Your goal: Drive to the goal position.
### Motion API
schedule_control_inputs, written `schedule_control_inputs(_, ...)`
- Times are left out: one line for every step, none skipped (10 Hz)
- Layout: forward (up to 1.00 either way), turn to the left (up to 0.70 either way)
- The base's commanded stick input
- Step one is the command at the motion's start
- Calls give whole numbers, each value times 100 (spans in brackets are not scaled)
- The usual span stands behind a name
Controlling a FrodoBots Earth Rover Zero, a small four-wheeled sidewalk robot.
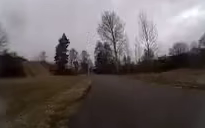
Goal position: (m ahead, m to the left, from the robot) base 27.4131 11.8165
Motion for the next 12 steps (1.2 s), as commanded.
schedule_control_inputs(70,0)
schedule_control_inputs(70,0)
schedule_control_inputs(70,0)
schedule_control_inputs(70,0)
schedule_control_inputs(70,0)
schedule_control_inputs(70,0)
schedule_control_inputs(70,0)
schedule_control_inputs(70,0)
schedule_control_inputs(70,0)
schedule_control_inputs(70,0)
schedule_control_inputs(70,0)
schedule_control_inputs(70,0)
